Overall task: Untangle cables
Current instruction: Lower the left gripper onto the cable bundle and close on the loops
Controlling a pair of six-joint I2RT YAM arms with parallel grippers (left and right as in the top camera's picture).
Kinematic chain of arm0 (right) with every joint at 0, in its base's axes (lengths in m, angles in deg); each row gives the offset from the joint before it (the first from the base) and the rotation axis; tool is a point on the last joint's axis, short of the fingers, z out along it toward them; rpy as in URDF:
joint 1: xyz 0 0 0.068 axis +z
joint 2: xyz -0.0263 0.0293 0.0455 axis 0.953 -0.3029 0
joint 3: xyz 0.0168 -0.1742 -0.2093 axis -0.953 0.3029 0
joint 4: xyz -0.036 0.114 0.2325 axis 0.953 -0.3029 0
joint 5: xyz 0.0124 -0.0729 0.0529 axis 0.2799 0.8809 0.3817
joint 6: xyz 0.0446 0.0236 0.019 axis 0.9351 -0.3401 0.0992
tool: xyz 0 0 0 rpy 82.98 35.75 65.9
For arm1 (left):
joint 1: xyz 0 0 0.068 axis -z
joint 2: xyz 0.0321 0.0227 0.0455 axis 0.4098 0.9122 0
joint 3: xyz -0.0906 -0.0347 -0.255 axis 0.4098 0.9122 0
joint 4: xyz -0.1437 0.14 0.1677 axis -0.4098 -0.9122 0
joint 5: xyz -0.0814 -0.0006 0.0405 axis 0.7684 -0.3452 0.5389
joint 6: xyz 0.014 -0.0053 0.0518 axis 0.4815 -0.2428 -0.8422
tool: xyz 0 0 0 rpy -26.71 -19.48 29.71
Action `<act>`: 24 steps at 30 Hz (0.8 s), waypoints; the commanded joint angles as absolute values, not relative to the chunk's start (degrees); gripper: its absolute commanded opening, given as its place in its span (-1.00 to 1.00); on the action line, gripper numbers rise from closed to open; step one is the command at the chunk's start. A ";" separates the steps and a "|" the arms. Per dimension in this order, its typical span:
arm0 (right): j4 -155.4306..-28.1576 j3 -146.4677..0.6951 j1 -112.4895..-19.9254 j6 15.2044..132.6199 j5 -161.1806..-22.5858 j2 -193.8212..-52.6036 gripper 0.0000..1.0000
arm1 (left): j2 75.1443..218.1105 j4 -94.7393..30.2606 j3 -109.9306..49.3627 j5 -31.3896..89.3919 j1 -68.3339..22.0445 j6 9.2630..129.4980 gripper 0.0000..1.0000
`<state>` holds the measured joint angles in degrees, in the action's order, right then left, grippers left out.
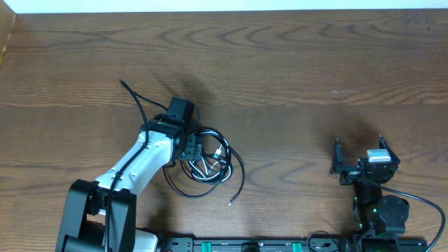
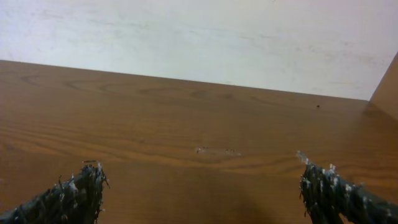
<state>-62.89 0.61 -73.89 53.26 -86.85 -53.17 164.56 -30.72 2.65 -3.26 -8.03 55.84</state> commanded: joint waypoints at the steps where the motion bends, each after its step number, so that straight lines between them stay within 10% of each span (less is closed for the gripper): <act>1: -63.08 0.67 -73.45 52.67 -87.19 -53.08 0.99 | 165.22 -30.22 3.64 -4.31 -7.99 56.34 0.90; 24: -63.08 0.67 -73.45 52.67 -87.19 -53.08 0.99 | 170.46 -18.22 6.20 -0.35 -7.99 41.72 0.90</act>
